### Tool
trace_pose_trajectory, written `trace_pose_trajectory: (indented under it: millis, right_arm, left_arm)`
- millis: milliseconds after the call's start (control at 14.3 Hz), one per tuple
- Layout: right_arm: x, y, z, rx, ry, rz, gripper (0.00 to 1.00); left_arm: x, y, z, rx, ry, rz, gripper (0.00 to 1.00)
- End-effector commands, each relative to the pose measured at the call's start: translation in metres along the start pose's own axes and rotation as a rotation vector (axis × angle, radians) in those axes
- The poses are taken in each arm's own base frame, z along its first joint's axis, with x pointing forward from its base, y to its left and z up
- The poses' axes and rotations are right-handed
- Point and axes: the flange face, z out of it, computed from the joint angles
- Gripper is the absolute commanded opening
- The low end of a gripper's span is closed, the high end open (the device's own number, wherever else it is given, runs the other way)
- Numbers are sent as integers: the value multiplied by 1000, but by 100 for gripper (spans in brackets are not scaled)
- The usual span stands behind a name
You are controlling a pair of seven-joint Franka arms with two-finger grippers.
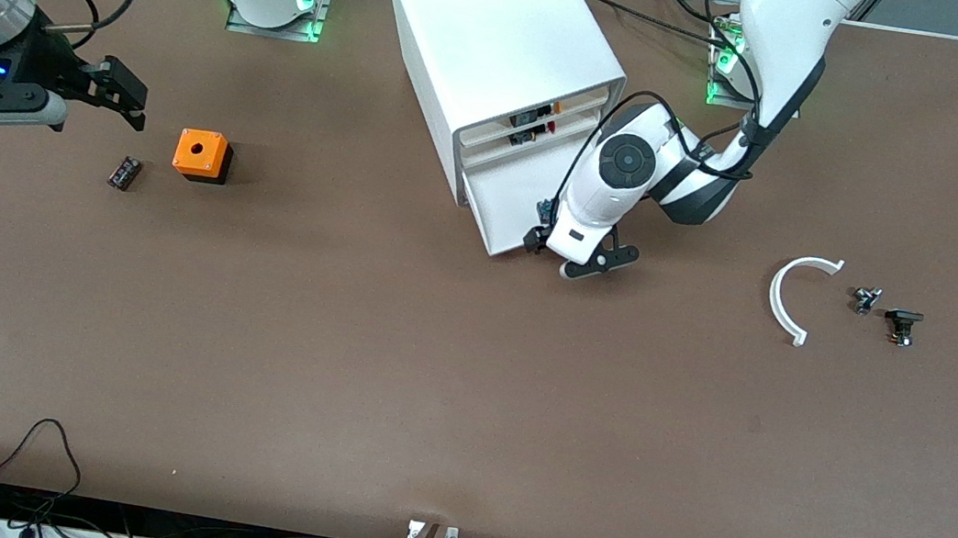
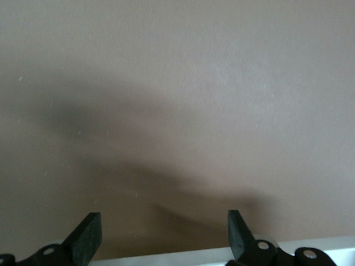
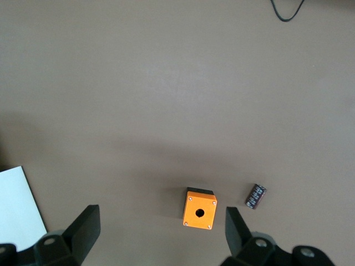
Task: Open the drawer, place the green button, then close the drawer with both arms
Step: 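Push the open drawer inward with the left gripper while the right gripper returns, then press the drawer fully shut with the left gripper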
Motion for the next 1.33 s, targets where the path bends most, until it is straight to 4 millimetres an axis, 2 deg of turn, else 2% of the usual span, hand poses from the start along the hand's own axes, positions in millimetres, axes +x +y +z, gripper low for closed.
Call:
trace_pose_trajectory:
  millis: [0,210,420,700,840,980,1260]
  right_arm:
    - [-11,8,-5,-19,-2,3,100]
    - [-7,6,-18,-5,5,9,100]
    - [13,12,-36,-5,28,6,100]
    - [13,12,-28,5,-11,158,100]
    - [13,11,-32,-1,-2,135,100]
    - [15,12,-34,-1,10,74,100]
    - [14,16,-33,6,4,85,100]
  left_arm:
    - [-18,-6,-17,30,-50,-12,100]
    - [-41,2,-18,22,-112,-14,100]
    - [-53,1,-8,39,-125,-6,100]
    - [-72,3,-4,49,-138,-4,100]
    - [-89,9,-6,46,-151,-14,100]
    - [-97,11,-4,50,-154,-10,100]
    - [-106,14,-5,49,-161,2,100]
